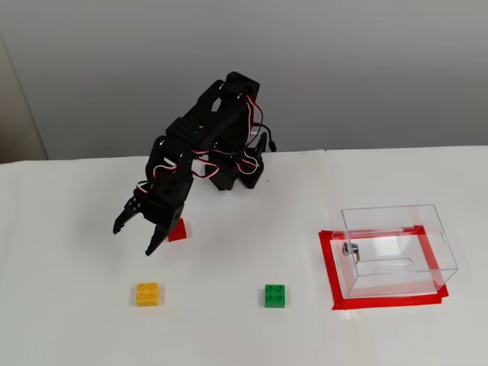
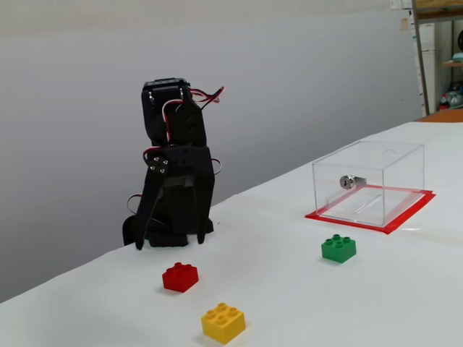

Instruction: Pick the yellow lego brick and place it into the transparent box

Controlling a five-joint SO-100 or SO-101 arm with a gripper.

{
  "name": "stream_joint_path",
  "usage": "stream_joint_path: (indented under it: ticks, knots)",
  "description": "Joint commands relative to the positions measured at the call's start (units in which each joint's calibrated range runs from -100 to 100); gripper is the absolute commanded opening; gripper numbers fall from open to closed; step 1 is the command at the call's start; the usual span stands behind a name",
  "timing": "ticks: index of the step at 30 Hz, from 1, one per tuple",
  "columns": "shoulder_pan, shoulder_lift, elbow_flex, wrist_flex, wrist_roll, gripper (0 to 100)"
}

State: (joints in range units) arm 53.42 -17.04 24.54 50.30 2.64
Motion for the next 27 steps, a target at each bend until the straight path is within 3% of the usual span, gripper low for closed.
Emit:
stream_joint_path:
  ticks: [1, 12, 19, 27]
  knots:
    - [0.22, 3.0, -4.55, -0.69, 0.23, 33]
    - [-4.14, 14.88, -16.76, 0.18, 7.49, 32]
    - [-7.02, 17.85, -17.76, 0.18, 14.9, 33]
    - [-7.54, 18.19, -17.39, -0.6, 19.65, 33]
